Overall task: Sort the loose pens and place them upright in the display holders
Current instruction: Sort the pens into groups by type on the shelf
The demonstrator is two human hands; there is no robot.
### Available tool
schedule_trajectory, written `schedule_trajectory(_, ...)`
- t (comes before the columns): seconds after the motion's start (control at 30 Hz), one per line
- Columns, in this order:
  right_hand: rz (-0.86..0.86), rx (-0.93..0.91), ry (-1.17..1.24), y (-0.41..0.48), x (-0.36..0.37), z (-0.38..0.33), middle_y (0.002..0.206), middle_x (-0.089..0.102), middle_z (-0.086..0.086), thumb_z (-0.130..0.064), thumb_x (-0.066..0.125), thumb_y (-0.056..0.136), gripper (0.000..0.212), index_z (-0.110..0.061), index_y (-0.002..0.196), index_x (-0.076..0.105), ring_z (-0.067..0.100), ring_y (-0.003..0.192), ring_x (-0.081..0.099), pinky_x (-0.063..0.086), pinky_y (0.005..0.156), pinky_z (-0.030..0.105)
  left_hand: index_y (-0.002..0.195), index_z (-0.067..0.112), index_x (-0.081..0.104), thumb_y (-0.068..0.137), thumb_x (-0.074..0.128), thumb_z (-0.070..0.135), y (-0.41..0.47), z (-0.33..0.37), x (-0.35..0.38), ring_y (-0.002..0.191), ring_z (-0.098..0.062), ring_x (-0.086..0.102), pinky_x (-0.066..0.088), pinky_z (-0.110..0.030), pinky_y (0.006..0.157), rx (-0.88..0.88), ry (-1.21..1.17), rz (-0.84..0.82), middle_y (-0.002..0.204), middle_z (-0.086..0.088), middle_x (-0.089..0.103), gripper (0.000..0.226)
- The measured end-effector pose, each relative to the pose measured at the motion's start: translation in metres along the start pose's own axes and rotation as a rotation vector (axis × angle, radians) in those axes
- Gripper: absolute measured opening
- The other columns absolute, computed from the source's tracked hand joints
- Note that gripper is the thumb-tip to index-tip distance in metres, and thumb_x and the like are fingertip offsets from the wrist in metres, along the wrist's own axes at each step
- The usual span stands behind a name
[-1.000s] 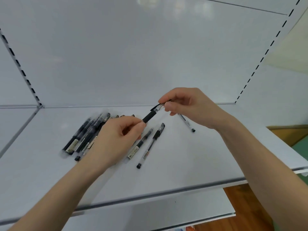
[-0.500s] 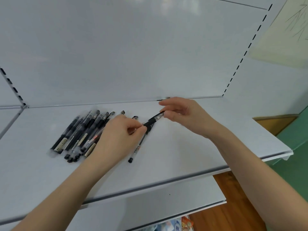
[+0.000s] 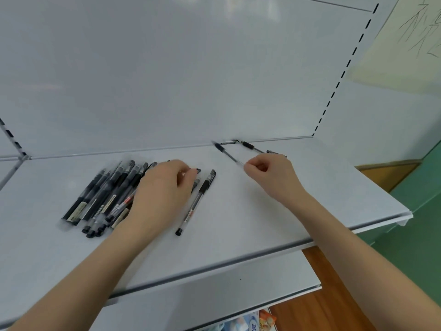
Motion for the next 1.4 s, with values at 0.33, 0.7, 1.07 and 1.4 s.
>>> schedule_trajectory(0.33,-0.305,-0.227,0.102,0.025,0.022,-0.03,0.077,0.065,-0.002,-0.015,0.062,0.086,0.007,-0.011,0.084,0.067,0.002,0.067,0.056,0.045,0.066,0.018,0.084,0.012,0.055,0.092,0.049,0.009,0.014,0.009,-0.003,0.051,-0.01,0.066,0.056,-0.022,0.053,-0.39,-0.919,-0.023,0.07,-0.008,0.065,0.011)
schedule_trajectory(0.7,-0.119,-0.249,-0.642,0.132,0.053,0.005,0.109,0.059,0.017,-0.006,0.046,0.089,0.019,-0.001,0.101,0.06,0.033,0.1,0.055,0.043,0.077,0.034,0.087,0.009,0.057,0.091,0.052,0.01,0.007,-0.013,-0.019,0.046,-0.009,0.059,0.056,-0.025,0.049,-0.392,-0.863,-0.035,0.052,0.003,0.063,0.007)
schedule_trajectory(1.07,-0.145,-0.288,-0.723,0.121,0.046,0.002,0.08,0.051,0.006,-0.011,0.046,0.092,0.018,-0.005,0.107,0.055,0.031,0.104,0.049,0.036,0.076,0.033,0.084,0.012,0.058,0.091,0.052,0.01,0.005,-0.013,-0.016,0.043,-0.007,0.056,0.053,-0.022,0.046,-0.397,-0.845,-0.089,0.062,-0.003,0.06,0.01)
schedule_trajectory(1.4,-0.288,-0.215,0.307,0.053,0.009,-0.04,0.079,0.063,-0.006,-0.014,0.058,0.089,0.01,-0.022,0.084,0.058,0.0,0.065,0.064,0.052,0.066,0.017,0.087,0.012,0.066,0.089,0.054,0.011,-0.003,-0.011,-0.022,0.042,-0.011,0.043,0.037,-0.019,0.038,-0.306,-0.745,-0.121,0.056,0.002,0.054,0.013)
Point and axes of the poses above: each hand's wrist, its own y-axis towards the middle knuckle, its own x-axis out of the palm, z = x × y, the point moved 3 cm from there along y, towards the middle knuckle
